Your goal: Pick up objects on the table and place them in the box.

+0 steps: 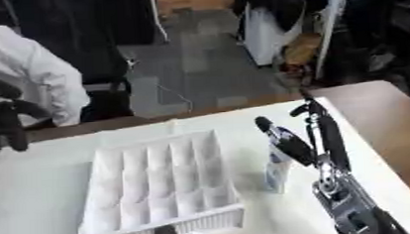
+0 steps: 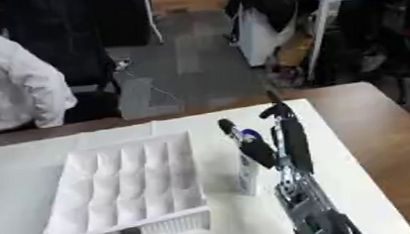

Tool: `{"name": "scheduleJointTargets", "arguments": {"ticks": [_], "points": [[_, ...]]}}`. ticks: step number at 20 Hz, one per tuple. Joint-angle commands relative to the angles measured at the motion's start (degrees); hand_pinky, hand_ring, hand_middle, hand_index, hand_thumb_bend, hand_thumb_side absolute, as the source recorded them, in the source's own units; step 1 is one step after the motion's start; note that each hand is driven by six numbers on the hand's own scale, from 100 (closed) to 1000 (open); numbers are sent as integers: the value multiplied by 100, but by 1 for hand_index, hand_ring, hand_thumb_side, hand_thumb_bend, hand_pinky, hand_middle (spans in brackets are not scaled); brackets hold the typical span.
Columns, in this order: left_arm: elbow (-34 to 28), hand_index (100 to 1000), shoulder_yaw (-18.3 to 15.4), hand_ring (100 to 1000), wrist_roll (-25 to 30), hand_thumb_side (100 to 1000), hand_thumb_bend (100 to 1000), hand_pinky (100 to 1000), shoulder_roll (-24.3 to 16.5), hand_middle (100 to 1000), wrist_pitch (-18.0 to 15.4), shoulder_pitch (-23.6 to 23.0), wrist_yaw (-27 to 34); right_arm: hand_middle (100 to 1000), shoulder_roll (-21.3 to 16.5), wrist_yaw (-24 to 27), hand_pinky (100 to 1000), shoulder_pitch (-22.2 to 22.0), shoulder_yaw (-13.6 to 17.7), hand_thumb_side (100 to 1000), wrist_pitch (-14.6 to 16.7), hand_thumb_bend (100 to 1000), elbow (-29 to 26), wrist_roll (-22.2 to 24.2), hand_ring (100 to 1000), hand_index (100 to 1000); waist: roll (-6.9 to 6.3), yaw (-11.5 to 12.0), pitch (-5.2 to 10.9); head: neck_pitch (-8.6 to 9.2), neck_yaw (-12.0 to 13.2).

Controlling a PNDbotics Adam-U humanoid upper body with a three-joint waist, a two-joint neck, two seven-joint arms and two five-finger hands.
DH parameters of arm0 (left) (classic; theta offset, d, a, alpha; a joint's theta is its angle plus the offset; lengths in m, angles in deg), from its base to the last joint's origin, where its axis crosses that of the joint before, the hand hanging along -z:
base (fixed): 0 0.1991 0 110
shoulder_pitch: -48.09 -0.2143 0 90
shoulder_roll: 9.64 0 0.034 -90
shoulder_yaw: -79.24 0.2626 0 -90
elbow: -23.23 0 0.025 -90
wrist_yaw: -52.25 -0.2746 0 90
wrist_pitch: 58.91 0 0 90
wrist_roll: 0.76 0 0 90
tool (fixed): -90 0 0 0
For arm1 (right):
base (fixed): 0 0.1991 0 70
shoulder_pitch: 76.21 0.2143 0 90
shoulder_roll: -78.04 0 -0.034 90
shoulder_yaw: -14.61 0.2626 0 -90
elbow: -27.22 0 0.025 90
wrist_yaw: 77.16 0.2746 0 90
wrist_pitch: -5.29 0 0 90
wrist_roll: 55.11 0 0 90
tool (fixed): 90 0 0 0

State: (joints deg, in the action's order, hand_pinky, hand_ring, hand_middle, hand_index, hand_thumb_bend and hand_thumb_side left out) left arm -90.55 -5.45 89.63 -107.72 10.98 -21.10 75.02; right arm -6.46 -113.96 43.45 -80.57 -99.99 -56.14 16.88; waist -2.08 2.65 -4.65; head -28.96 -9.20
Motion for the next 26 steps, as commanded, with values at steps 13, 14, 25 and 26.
{"name": "scheduleJointTargets", "arguments": {"ticks": [13, 14, 25, 26], "points": [[-81, 684, -27, 308, 7, 871, 448, 587, -90, 611, 1, 87, 32, 608, 38, -6, 736, 176, -85, 842, 70, 844, 197, 161, 942, 1000, -2, 13, 75, 95, -75], [-81, 684, -27, 308, 8, 871, 448, 587, -89, 611, 0, 88, 33, 606, 39, -3, 735, 190, -89, 833, 74, 846, 249, 187, 942, 1000, -2, 13, 75, 98, -76], [-81, 684, -26, 309, 11, 871, 447, 587, -82, 611, 0, 97, 36, 592, 87, 36, 724, 257, -95, 792, 121, 849, 671, 331, 932, 1000, -7, 15, 65, 110, -80], [-81, 684, -25, 309, 12, 871, 447, 587, -82, 611, 0, 96, 36, 591, 88, 39, 723, 263, -95, 786, 126, 851, 705, 340, 931, 1000, -7, 15, 65, 112, -81]]}}
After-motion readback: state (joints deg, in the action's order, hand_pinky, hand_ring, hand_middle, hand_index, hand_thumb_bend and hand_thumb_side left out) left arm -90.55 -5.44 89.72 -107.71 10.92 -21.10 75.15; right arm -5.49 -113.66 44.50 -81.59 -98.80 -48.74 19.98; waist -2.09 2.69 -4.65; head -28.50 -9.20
